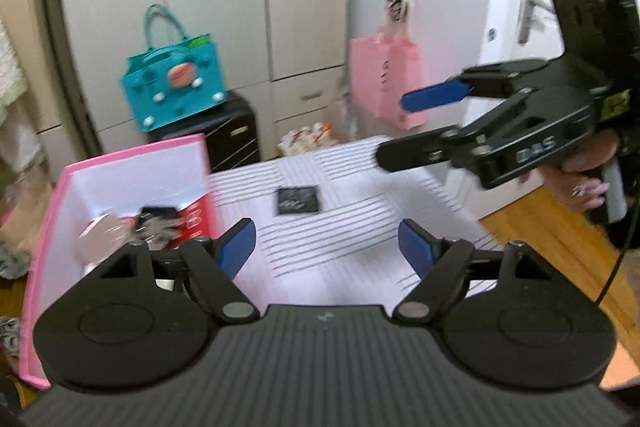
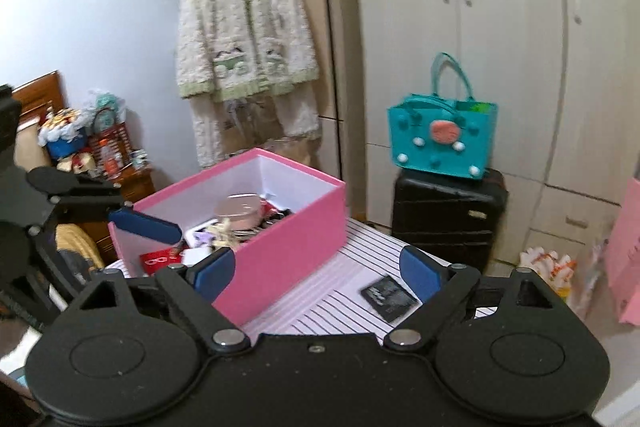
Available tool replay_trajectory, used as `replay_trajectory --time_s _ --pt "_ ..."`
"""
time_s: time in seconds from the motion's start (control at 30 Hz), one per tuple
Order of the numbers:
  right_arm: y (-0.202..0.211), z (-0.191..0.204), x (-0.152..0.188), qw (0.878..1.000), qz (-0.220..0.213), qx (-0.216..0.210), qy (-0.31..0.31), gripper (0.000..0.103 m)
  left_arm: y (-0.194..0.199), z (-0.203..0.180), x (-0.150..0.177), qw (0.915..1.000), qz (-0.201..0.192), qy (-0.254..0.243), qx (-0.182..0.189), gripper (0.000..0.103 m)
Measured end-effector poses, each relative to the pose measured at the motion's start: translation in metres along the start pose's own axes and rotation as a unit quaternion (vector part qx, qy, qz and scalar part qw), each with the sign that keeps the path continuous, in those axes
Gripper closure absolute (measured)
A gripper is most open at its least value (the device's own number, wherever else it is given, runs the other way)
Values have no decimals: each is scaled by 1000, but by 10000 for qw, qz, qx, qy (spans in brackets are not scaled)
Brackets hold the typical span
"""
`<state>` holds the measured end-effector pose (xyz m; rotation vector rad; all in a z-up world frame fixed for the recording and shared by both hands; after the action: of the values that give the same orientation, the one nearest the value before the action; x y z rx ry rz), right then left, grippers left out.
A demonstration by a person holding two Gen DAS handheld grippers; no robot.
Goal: Organize rigid objects
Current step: 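Open both grippers releasing the case and battery, then withdraw from the box, then move the open left gripper to the black phone battery on the table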
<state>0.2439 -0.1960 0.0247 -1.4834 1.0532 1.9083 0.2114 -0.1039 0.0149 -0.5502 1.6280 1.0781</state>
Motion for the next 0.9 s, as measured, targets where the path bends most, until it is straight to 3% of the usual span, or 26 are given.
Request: replay_trajectory --time_s 0.13,0.27,0.53,0.67,0.73,0.9 --pt "2 -33 15 9979 113 115 -630 11 -31 -27 3 9999 -10 68 139 22" --pt "1 -63 32 9925 195 251 -1183 11 -63 -34 16 9985 240 355 335 22" --pt "-32 -96 63 9829 485 40 -1778 11 -128 -14 40 9963 401 738 -185 21" --pt "-56 -106 76 9808 636 -120 -1839 13 -154 -6 60 9903 749 1169 -78 21" --pt "-71 -113 85 9782 707 -175 -1946 21 -163 1 67 9889 730 1271 -232 21" --pt "-111 -122 103 9723 992 -355 -2085 46 -179 19 69 9904 382 970 -912 21"
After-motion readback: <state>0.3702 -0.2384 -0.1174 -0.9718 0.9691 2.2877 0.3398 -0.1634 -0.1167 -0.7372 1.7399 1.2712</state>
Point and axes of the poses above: each gripper's, at about its wrist camera, not at the fingertips, and y roughly against the way its jaws point, z to its left, x to its underside, the point moved 10 cm from there along -y, roughly the way its jaws point, and after that the axes turned 14 degrees about -z, right-handed, at the moved point
